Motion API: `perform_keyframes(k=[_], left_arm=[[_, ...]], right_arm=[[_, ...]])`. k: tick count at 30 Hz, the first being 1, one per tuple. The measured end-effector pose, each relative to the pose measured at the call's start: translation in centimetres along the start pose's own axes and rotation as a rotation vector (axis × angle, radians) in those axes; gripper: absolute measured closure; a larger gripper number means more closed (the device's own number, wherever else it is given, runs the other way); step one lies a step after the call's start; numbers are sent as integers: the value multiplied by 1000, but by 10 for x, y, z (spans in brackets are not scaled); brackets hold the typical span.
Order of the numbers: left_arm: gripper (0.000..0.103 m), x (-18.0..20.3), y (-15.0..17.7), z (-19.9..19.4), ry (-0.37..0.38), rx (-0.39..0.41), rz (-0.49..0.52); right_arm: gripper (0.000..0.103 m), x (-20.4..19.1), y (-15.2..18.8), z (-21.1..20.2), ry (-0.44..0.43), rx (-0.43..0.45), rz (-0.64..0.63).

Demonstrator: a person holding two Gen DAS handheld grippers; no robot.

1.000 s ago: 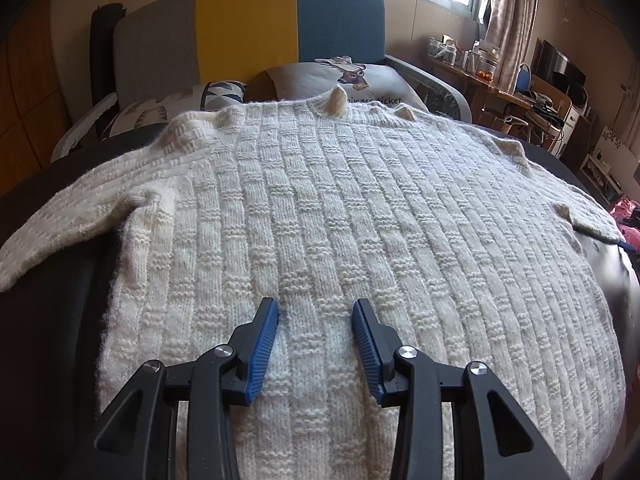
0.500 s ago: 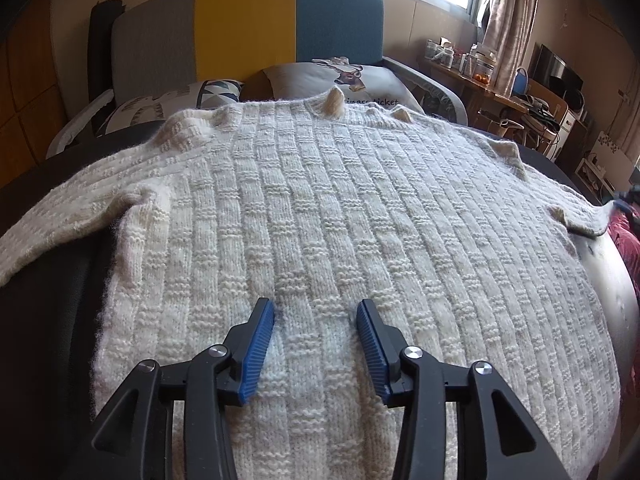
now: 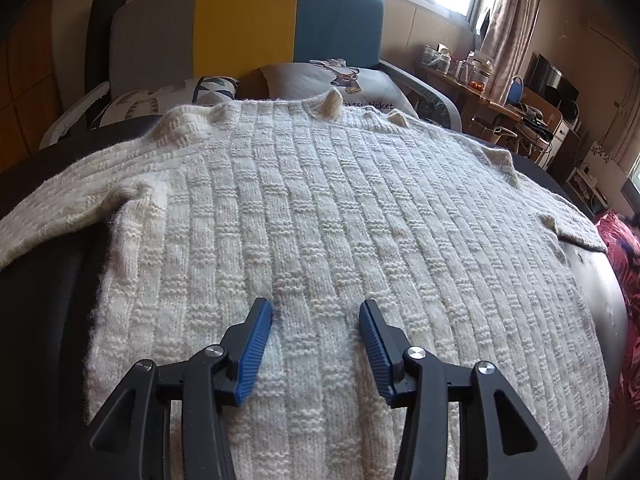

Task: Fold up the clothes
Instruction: 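Lift the sleeve cuff off the ottoman with the right gripper, then raise the held sleeve up over the sweater body with the right gripper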

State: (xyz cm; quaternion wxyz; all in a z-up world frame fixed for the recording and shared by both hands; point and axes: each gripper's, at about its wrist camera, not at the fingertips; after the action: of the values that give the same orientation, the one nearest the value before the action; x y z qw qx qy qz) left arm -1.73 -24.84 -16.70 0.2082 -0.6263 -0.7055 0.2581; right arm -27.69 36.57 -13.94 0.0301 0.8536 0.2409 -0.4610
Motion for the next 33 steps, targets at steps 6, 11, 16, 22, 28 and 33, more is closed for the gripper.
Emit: perform_keyframes(k=[6, 11, 16, 22, 28, 33], left_arm=[[56, 5, -1, 1, -29, -13, 24], [55, 8, -2, 1, -51, -19, 42], [56, 9, -4, 0, -62, -14, 29], [57, 16, -32, 2, -56, 41, 70], [57, 12, -51, 44, -94, -59, 105], [62, 12, -55, 32, -91, -39, 110]], right_arm=[[38, 49, -32, 9, 34, 10, 95], [25, 22, -29, 35, 134, -8, -63], [93, 0, -21, 57, 237, -12, -207], [93, -46, 6, 32, 111, -26, -352], [93, -107, 47, -2, -53, -69, -518], [93, -150, 117, -28, -180, -163, -646]])
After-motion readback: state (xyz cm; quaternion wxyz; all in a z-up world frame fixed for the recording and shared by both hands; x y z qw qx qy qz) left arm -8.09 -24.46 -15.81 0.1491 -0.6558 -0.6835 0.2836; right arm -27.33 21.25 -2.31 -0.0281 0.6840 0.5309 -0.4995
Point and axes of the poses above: each gripper's, at about its wrist camera, not at the fingertips, and z roughly the way its jaws point, x to its right, y to its underside, and after that the axes turned 14 degrees about z, right-handed
